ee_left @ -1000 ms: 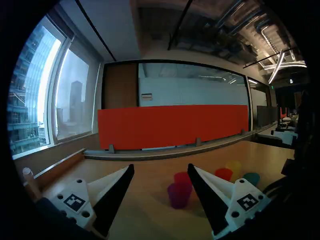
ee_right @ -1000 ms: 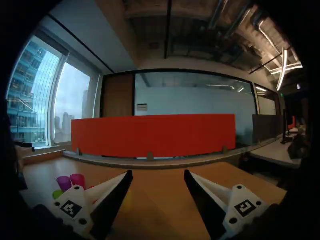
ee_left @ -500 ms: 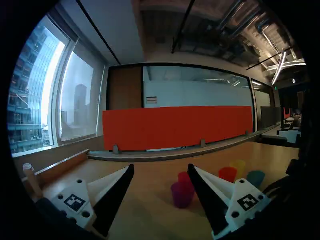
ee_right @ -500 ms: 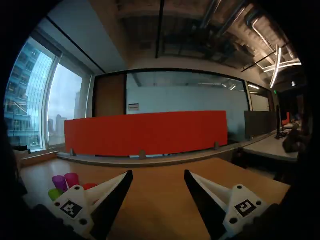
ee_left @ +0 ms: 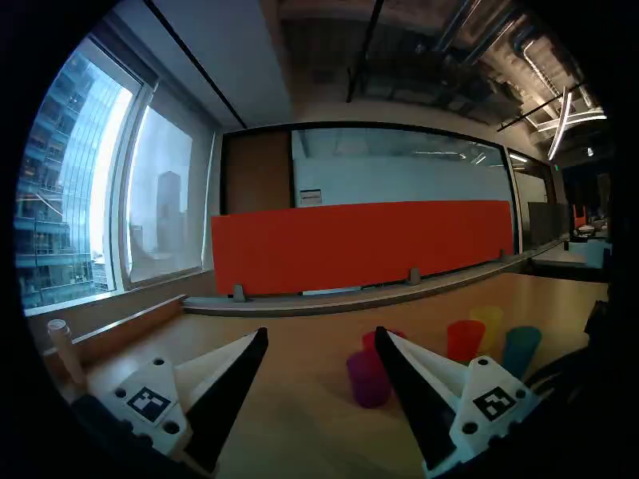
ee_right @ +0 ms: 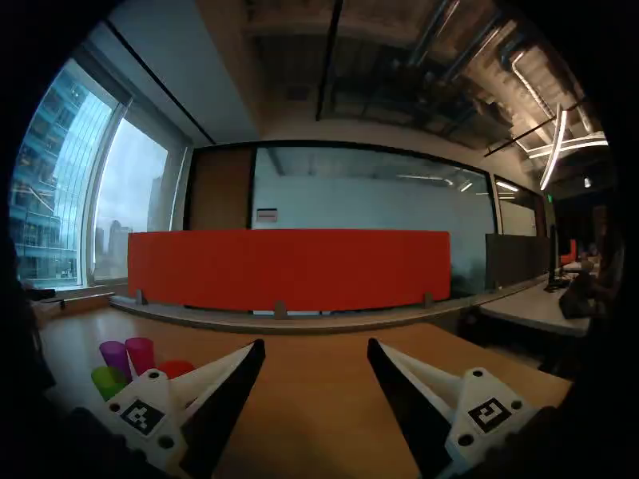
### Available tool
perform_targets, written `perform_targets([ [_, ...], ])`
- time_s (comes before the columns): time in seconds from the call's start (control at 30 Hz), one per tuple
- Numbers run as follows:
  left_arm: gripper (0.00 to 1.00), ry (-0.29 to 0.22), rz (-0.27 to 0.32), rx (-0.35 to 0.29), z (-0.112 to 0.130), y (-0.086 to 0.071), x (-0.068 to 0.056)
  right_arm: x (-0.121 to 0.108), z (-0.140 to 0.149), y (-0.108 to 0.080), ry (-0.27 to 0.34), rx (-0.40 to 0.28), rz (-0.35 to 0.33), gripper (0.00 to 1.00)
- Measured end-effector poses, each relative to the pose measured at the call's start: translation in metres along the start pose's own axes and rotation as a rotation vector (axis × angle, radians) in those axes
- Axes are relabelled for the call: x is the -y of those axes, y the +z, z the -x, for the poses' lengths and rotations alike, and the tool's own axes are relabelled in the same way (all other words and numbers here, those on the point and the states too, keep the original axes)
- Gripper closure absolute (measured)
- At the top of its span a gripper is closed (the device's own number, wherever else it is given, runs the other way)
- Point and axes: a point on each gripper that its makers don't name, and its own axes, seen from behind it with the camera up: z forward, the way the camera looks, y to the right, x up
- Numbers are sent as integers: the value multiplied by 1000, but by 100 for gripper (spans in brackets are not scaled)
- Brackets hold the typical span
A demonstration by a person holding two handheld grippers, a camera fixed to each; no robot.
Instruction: Pour water
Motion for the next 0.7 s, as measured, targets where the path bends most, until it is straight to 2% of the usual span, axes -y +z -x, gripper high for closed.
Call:
perform_targets([
  [0.17, 1, 18, -14, -18, 2, 1, -3, -1, -1, 0, -1, -1, 5, 1],
  [0.37, 1, 15, 2, -22, 8, 2, -5, -4, -11, 1, 6, -6, 13, 1],
  [0.7, 1, -26, 2, -9, 25, -1, 15, -3, -13, 0, 13, -5, 21, 1],
])
